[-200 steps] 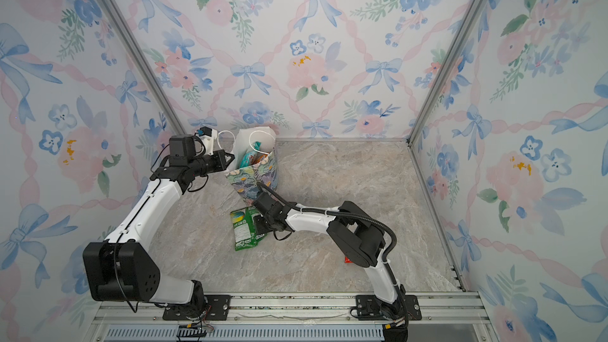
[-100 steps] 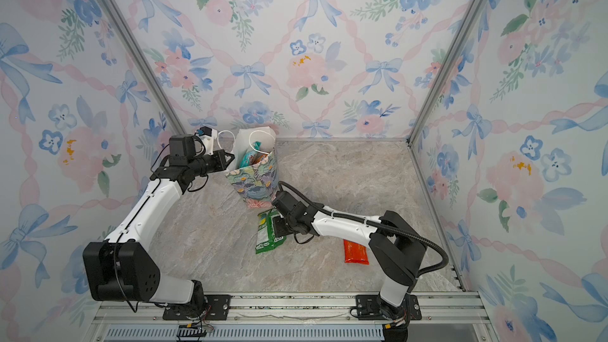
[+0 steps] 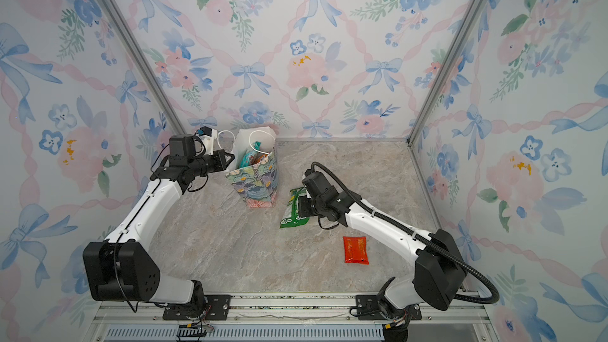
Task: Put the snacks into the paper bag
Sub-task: 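Lift the green packet and carry it over the bag mouth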
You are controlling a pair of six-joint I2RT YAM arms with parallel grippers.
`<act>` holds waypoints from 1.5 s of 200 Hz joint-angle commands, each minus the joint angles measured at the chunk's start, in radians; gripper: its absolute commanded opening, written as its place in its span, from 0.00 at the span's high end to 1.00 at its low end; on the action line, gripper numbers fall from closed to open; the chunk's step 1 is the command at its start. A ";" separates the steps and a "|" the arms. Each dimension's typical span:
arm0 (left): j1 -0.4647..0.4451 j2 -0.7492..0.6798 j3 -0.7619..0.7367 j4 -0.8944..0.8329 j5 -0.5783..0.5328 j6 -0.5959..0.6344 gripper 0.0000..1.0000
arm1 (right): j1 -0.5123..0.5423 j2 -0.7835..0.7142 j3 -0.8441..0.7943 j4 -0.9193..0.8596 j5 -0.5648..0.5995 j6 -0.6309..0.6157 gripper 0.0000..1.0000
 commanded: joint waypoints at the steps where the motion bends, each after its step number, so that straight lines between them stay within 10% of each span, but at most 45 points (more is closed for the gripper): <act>1: 0.005 -0.002 0.010 0.017 0.023 0.019 1.00 | -0.060 -0.047 0.082 -0.019 0.030 -0.068 1.00; 139: 0.005 0.009 0.009 0.018 0.029 0.018 1.00 | -0.186 0.206 0.655 0.090 0.086 -0.252 1.00; 300: 0.005 0.011 0.009 0.017 0.033 0.019 1.00 | -0.171 0.863 1.574 0.027 0.060 -0.276 1.00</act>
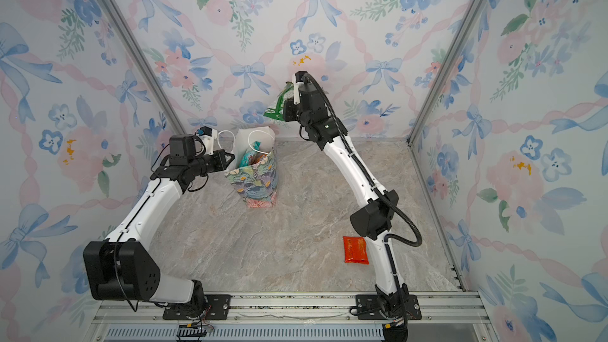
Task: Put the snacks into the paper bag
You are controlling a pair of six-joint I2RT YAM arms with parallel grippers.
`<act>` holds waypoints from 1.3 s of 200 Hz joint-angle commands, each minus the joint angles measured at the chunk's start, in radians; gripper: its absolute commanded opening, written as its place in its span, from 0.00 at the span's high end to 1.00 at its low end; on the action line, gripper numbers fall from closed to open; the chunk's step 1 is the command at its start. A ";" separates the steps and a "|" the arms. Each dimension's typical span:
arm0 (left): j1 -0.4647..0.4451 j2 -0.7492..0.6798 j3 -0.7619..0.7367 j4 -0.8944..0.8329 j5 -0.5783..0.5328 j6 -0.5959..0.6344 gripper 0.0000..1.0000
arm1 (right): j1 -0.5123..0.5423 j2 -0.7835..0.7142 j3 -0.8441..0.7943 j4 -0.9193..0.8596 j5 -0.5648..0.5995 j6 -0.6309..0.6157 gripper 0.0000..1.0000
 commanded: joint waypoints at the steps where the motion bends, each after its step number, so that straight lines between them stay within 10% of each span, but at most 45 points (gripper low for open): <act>1: 0.004 0.008 0.010 0.016 0.032 0.019 1.00 | 0.009 0.058 0.103 0.029 -0.010 0.001 1.00; 118: 0.005 0.001 0.011 0.017 0.035 0.019 1.00 | 0.136 0.116 0.068 0.126 -0.059 -0.018 1.00; 260: 0.005 -0.002 0.011 0.017 0.030 0.019 1.00 | 0.162 -0.194 -0.388 0.213 -0.113 -0.054 1.00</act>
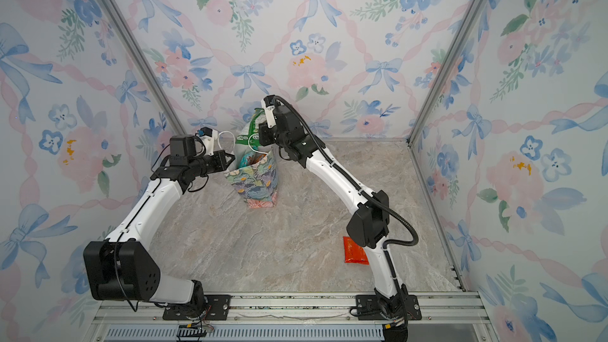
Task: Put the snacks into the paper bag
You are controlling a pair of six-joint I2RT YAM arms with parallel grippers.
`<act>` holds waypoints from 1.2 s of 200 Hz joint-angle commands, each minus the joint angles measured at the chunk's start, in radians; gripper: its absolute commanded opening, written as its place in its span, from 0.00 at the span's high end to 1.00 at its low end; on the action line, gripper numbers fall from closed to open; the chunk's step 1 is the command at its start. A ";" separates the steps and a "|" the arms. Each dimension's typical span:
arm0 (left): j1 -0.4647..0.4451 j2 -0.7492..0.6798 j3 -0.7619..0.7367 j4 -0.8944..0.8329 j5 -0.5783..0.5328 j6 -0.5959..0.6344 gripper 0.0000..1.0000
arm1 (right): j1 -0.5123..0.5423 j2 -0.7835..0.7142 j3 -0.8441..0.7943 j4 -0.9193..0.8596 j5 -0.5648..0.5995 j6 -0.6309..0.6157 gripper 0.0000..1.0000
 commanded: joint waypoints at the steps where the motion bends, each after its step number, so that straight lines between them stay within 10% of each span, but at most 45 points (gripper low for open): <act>1: 0.005 -0.004 0.011 0.024 0.028 0.019 1.00 | 0.007 -0.074 -0.041 0.067 -0.015 -0.023 1.00; 240: 0.005 -0.007 0.010 0.024 0.026 0.021 1.00 | 0.021 -0.042 -0.098 0.030 -0.163 -0.045 1.00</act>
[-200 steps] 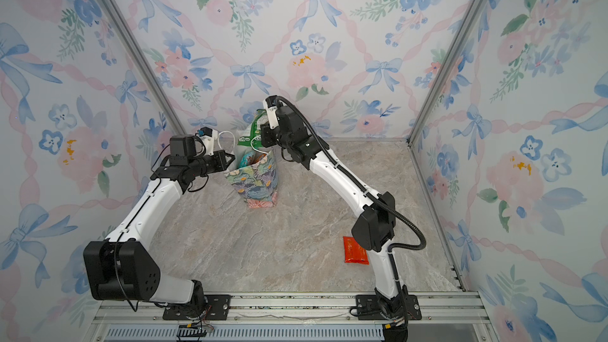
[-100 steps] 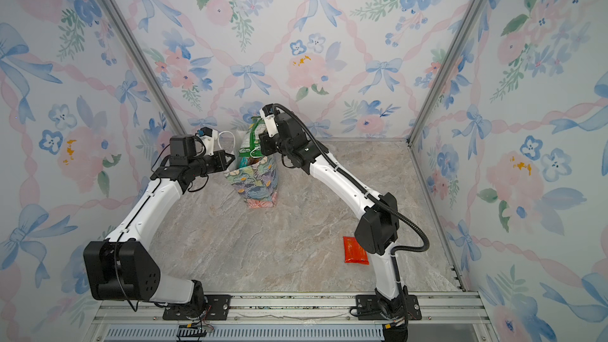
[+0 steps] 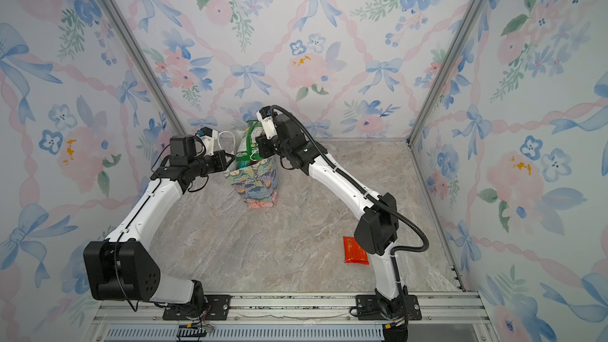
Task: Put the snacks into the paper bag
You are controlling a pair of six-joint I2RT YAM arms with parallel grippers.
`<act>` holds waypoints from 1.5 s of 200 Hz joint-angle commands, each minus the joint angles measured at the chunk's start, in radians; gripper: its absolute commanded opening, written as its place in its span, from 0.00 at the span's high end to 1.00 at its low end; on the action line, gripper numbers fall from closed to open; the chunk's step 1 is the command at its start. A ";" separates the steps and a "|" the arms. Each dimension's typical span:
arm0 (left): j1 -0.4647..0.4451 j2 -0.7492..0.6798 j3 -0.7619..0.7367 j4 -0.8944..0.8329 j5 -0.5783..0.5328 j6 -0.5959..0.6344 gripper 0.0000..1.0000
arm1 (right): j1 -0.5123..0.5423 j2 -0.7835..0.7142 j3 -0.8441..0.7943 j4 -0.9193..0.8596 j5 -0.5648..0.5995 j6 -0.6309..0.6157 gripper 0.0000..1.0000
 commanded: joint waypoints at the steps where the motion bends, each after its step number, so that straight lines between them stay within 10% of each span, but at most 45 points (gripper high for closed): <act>1: 0.005 -0.007 0.010 0.023 0.026 0.021 1.00 | -0.004 0.039 0.062 0.031 -0.042 -0.011 1.00; 268: 0.005 -0.006 0.010 0.024 0.026 0.021 1.00 | 0.029 -0.068 -0.156 0.080 -0.118 0.018 1.00; 300: 0.005 -0.006 0.009 0.023 0.026 0.022 1.00 | 0.010 -0.035 -0.084 0.061 -0.102 0.055 0.58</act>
